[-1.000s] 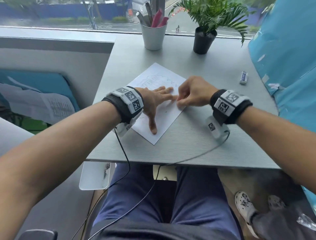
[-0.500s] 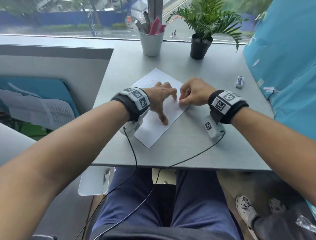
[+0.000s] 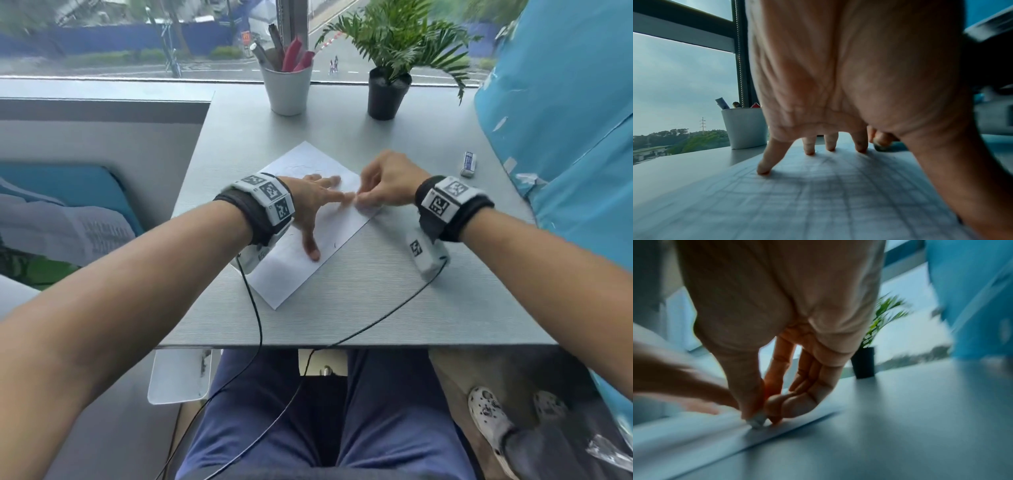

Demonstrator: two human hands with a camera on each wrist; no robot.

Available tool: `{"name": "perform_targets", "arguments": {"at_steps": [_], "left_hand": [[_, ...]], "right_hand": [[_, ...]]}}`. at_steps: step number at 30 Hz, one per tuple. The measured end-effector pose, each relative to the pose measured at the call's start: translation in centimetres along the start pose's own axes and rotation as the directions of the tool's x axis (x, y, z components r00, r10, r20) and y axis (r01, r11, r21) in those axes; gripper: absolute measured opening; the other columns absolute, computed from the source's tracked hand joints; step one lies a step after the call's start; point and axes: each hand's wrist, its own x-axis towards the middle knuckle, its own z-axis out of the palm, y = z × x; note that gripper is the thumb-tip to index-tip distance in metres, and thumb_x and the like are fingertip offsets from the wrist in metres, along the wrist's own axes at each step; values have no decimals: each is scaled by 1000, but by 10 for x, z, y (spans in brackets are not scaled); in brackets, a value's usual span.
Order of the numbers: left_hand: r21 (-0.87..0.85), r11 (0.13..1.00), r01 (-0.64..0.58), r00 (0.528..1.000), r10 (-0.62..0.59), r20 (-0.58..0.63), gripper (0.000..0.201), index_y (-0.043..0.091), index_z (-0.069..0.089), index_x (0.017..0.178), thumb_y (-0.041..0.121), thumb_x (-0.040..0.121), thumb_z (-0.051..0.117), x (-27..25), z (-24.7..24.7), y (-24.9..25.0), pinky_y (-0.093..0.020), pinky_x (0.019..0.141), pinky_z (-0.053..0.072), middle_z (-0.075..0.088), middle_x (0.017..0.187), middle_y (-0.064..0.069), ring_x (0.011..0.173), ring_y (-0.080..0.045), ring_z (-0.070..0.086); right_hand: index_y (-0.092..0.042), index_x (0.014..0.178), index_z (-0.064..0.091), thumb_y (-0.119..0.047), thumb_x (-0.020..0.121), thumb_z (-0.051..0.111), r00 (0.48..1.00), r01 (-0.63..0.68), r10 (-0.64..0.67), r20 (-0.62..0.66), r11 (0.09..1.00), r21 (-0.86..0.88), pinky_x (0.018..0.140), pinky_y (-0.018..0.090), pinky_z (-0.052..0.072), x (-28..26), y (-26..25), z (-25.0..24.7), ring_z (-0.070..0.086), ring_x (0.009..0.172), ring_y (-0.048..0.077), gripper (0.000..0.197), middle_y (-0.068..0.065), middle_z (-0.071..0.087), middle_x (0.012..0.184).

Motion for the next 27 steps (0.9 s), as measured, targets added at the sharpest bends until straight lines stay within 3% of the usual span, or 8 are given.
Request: {"name": "perform_targets", "arguments": {"at_steps": [2,5,7,11,16,20,22,27], "left_hand": [[8,1000,15,1000,-15,9,149,49,-5,155,61,42,93,-1,-1,2,-62,121,9,-18,165,10,153,-24,-14],[25,1000,18,999,-19,31,155,47,-4,156,68,35,91,4,2,1,-60,122,8,-22,165,8,152,-26,-18],[32,999,10,999,-11,37,155,45,-3,156,66,36,92,3,2,1,-59,122,8,-22,165,8,152,-25,-18],[28,999,23,1000,-23,21,151,49,-7,154,59,43,94,-3,-1,4,-63,120,10,-21,165,9,152,-23,-16],[54,999,-8,999,6,35,148,46,3,156,61,41,94,1,1,2,-61,121,8,-21,165,8,152,-25,-19],[49,999,12,999,-14,39,149,49,-6,155,57,45,95,-3,-1,3,-65,119,12,-21,164,11,152,-20,-18],[55,998,-12,999,10,43,148,49,-6,154,57,46,95,-5,-3,2,-64,119,11,-21,164,12,152,-19,-18],[-104,988,-111,994,110,-23,114,51,20,153,66,60,85,-8,2,-10,-54,123,5,-6,166,18,153,-12,-7]], "right_hand": [[-14,72,73,-16,72,78,999,-3,2,-47,1000,-29,58,22,47,0,-2,-1,60,65,13,6,3,69,73],[-20,64,70,-16,70,78,985,137,-133,112,990,-31,54,19,47,-23,-27,33,59,63,9,11,-4,66,68],[-19,67,72,-19,70,80,980,138,-134,148,990,-17,57,21,49,-21,-24,33,59,62,7,9,-3,68,68],[-14,72,74,-18,70,80,998,-31,32,-56,999,6,60,20,48,1,-1,0,60,63,12,8,3,70,71],[-22,66,71,-19,70,80,984,133,-129,125,991,-24,52,14,42,-20,-25,34,55,57,2,10,-10,62,64],[-12,75,75,-21,71,83,999,-24,24,-43,1000,11,55,17,45,3,-1,5,58,58,8,13,1,68,68],[-13,72,73,-17,72,81,999,6,-7,-43,1000,-25,54,17,44,2,-4,9,56,59,11,8,2,65,67],[-12,75,74,-15,75,78,993,-26,20,-116,998,-57,62,21,45,-3,0,2,58,67,14,6,1,64,69]]}}
